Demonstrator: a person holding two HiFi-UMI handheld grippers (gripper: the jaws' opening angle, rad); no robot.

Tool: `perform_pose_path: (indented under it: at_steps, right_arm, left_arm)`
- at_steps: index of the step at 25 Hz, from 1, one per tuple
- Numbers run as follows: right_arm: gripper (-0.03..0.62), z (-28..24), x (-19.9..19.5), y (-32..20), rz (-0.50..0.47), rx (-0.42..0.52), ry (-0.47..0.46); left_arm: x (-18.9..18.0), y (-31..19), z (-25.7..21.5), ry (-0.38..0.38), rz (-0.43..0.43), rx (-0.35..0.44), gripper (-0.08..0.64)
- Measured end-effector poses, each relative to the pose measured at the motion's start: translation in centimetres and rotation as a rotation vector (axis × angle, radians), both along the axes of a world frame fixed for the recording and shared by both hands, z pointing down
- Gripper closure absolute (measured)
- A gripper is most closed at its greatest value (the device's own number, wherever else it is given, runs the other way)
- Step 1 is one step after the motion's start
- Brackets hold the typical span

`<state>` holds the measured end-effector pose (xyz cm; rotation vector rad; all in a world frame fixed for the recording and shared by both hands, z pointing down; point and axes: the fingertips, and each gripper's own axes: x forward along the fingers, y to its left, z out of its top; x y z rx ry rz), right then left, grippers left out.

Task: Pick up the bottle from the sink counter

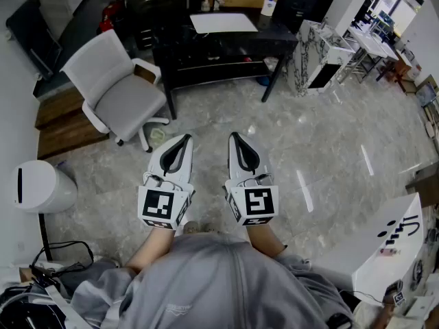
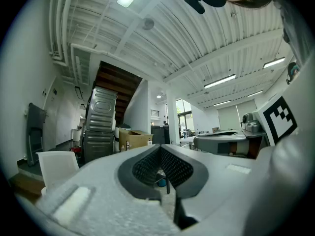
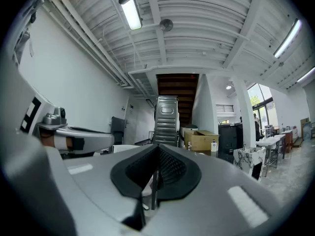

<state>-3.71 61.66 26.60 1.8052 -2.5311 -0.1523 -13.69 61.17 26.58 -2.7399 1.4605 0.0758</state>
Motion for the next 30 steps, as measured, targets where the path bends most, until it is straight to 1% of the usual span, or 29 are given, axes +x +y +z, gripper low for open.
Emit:
perform_pose_path:
  at_steps: [3, 6, 8, 11, 13, 17, 18, 20, 21, 24, 27, 30]
  right_arm:
    - [0.592, 0.0, 1.0, -0.4, -0.002, 0.003, -0.003]
    - [0.592, 0.0, 2.2, -0.9, -0.003, 0.009, -0.04]
    - [0.592, 0.0, 3.0, -1.3, -0.008, 0.01, -0.057]
    - [0.592, 0.5, 3.4, -2.2, -0.025, 0.002, -0.057]
    - [0.592, 1.0, 3.6, -2.9, -0.036, -0.006, -0.055]
    - [0.592, 1.9, 3.9, -4.8, -0.052, -0.016, -0.046]
    - [0.592, 2.2, 4.0, -5.5, -0.052, -0.018, -0.042]
    - [0.592, 2.8, 4.2, -7.1, -0.048, -0.025, -0.041]
    - [0.592, 3.2, 4.3, -8.1, -0.045, -0.028, -0.04]
    - [0.592, 4.0, 4.4, -11.3, -0.036, -0.027, -0.035]
    - [0.592, 4.9, 4.2, -15.5, -0.024, -0.033, -0.031]
    - [0.592, 4.8, 4.0, -20.9, -0.004, -0.036, -0.027]
  left_arm:
    - [1.0, -0.3, 0.0, -0.004, -0.002, 0.004, 0.557]
    - [1.9, -0.9, 0.1, -0.003, -0.007, 0.005, 0.557]
    - [2.5, -1.4, 0.3, 0.007, -0.012, -0.003, 0.557]
    - [2.9, -2.6, 0.9, 0.019, -0.022, -0.019, 0.555]
    - [3.3, -3.5, 1.2, 0.028, -0.014, -0.015, 0.459]
    - [3.9, -5.8, 2.0, 0.034, -0.006, -0.027, 0.446]
    - [4.1, -6.6, 2.3, 0.03, -0.004, -0.03, 0.428]
    - [4.4, -8.5, 2.9, 0.019, -0.004, -0.035, 0.421]
    - [4.4, -9.5, 3.1, 0.018, -0.006, -0.033, 0.405]
    - [4.2, -13.2, 3.7, 0.022, -0.004, -0.027, 0.388]
    - [4.0, -17.7, 4.4, 0.03, 0.018, -0.029, 0.388]
    - [3.7, -22.9, 4.3, 0.03, 0.034, -0.03, 0.388]
